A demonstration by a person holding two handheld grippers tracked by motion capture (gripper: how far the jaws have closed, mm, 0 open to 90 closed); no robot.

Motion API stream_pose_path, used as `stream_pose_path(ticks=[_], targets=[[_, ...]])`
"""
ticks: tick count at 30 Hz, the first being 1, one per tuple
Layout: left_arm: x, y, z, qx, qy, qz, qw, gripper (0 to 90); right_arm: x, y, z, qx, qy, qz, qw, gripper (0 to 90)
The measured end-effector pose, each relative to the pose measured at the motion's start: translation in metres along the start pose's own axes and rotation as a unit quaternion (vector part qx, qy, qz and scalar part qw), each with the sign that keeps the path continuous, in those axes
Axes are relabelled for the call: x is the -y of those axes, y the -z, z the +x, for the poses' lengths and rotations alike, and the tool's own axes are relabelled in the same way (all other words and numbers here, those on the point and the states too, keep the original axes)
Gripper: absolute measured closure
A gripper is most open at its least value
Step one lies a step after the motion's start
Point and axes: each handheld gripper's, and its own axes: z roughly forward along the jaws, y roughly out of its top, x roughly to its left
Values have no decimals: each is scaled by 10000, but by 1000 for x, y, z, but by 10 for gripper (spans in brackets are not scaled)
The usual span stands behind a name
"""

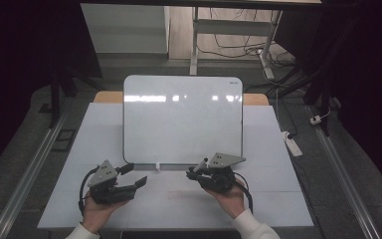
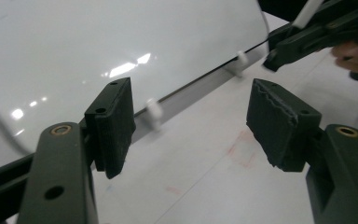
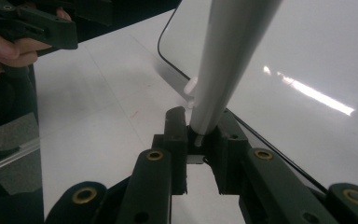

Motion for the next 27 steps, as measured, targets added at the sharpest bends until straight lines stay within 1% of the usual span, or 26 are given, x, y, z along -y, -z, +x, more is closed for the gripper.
stream_pose_path(ticks=[4, 9, 13, 16, 18, 21, 25, 27], targets=[[-16, -13, -12, 192, -185, 8, 9996, 328, 1, -4, 2, -80, -5, 43, 10000, 775], [-34, -29, -24, 422, -333, -33, 9985, 336, 3, -11, 3, -198, -66, 78, 9998, 775], [-47, -45, -34, 683, -410, -67, 9968, 373, 4, -15, 5, -280, -98, 99, 9995, 775], [-54, -56, -43, 867, -510, -45, 9949, 400, 3, -17, 7, -320, -102, 96, 9994, 775], [-57, -62, -47, 978, -563, -25, 9936, 423, 4, -18, 7, -369, -132, 73, 9992, 775], [-61, -70, -51, 1102, -589, -13, 9922, 468, 4, -19, 8, -375, -131, 102, 9992, 775], [-63, -78, -56, 1216, -620, 30, 9906, 567, 4, -22, 11, -382, -49, 164, 9991, 775], [-63, -82, -59, 1252, -686, 64, 9897, 629, 4, -23, 13, -410, -47, 164, 9990, 775]])
